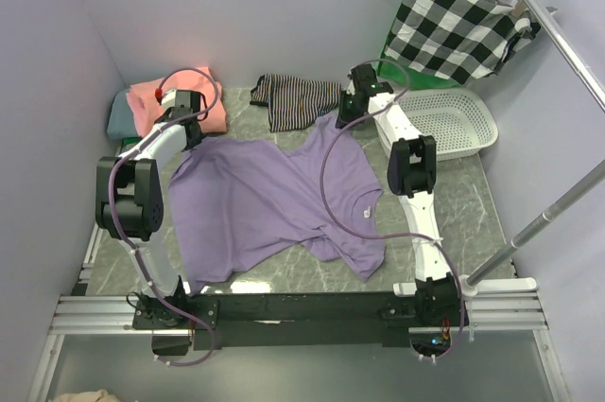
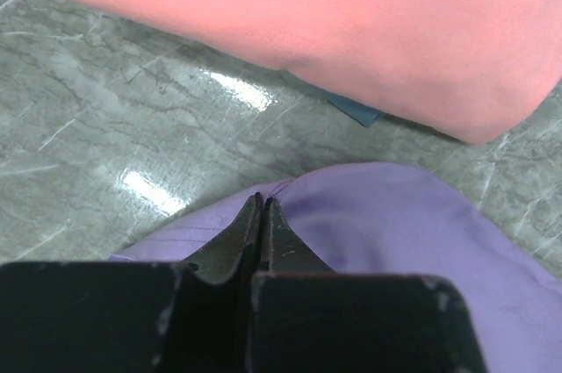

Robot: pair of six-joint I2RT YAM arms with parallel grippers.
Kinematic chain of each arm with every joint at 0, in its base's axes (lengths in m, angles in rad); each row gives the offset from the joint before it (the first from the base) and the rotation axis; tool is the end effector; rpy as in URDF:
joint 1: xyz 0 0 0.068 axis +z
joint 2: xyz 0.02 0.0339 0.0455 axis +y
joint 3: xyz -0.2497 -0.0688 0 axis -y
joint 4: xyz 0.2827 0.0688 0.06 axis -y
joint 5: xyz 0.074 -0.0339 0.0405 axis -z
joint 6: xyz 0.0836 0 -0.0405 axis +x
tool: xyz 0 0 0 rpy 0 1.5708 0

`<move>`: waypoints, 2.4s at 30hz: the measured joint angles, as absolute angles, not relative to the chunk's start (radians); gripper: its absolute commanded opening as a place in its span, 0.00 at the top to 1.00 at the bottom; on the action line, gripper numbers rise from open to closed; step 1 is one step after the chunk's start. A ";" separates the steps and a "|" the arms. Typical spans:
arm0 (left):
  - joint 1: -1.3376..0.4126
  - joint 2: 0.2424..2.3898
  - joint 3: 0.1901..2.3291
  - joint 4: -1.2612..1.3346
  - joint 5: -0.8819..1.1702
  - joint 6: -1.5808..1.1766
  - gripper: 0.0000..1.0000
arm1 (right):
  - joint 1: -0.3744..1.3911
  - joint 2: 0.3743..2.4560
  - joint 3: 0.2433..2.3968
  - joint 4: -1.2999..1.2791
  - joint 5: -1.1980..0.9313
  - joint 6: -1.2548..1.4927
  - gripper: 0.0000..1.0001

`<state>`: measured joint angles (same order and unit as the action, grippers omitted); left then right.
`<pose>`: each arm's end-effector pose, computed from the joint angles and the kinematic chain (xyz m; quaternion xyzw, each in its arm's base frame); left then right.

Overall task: Fold and stack the t-shirts
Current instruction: Flatten the tshirt out, then fold the tshirt

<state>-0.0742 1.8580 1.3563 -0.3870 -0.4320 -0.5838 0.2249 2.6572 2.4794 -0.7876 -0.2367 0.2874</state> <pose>0.4633 0.0007 0.1532 -0.3014 0.8727 0.0856 0.3744 0.5983 0.1570 0.1112 -0.0056 0.9485 0.1840 0.2578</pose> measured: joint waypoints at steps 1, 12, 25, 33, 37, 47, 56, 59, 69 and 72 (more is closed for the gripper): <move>-0.074 1.858 1.356 -0.387 -0.430 -0.584 0.99 | 0.227 2.658 2.479 -0.792 -0.237 0.286 0.97; -0.074 1.856 1.356 -0.390 -0.411 -0.583 0.99 | 0.236 2.581 2.328 -0.707 -0.218 0.279 1.00; -0.074 1.748 1.444 -0.459 -0.389 -0.525 0.99 | 0.208 2.185 2.041 -0.614 -0.092 0.262 1.00; -0.074 1.746 1.493 -0.492 -0.388 -0.472 0.99 | 0.160 2.010 1.976 -0.569 0.008 0.241 1.00; -0.074 1.748 1.493 -0.491 -0.386 -0.456 0.99 | 0.146 2.001 1.974 -0.564 0.010 0.236 1.00; -0.074 1.797 1.485 -0.496 -0.385 -0.451 0.99 | 0.147 1.996 1.849 -0.528 -0.155 0.251 1.00; -0.074 1.738 1.398 -0.520 -0.355 -0.477 0.99 | 0.178 1.838 1.525 -0.517 -0.269 0.271 1.00; -0.074 1.724 1.356 -0.529 -0.355 -0.492 0.99 | 0.206 1.737 1.450 -0.507 -0.278 0.273 1.00; -0.074 1.702 1.234 -0.606 -0.393 -0.521 0.99 | 0.337 1.530 1.197 -0.504 -0.219 0.305 1.00; -0.074 1.687 1.207 -0.625 -0.423 -0.526 0.99 | 0.342 1.520 1.119 -0.517 -0.147 0.339 1.00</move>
<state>-0.0742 1.6875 1.2072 -0.6247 -0.4232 -0.5262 0.3416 1.5196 1.1187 -0.5175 -0.1467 0.3389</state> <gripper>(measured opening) 0.022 0.007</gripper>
